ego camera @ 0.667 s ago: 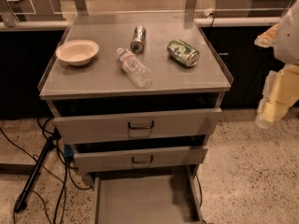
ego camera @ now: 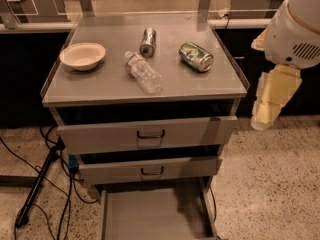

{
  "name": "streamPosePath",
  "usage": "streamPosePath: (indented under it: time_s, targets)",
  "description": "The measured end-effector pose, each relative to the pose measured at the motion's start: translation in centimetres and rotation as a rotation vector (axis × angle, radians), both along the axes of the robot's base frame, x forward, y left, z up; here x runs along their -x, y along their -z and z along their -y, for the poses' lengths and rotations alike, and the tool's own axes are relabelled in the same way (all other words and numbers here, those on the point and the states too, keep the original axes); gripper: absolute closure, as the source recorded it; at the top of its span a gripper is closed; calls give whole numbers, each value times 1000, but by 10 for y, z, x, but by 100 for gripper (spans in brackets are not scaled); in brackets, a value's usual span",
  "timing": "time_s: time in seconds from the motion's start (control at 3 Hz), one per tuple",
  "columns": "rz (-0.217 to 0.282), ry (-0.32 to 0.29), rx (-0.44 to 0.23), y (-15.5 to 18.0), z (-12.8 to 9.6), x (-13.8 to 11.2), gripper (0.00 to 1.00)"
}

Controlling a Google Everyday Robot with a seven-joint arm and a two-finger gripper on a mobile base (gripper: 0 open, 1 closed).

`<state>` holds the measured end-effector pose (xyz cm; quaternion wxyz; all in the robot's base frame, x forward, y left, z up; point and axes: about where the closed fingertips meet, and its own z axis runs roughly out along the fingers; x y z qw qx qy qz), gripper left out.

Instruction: Place water bottle into bottom drawer

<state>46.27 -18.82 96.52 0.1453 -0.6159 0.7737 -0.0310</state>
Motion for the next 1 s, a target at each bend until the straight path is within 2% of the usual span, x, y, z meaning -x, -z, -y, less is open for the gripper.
streamPosePath:
  time_s: [0.33,0.67,1.0]
  targets:
    - [4,11,-13,0,-4,-3,0]
    - [11,62,-84,3,-21,-21,0]
    - [-44,148,-147,22,-47,-57,0]
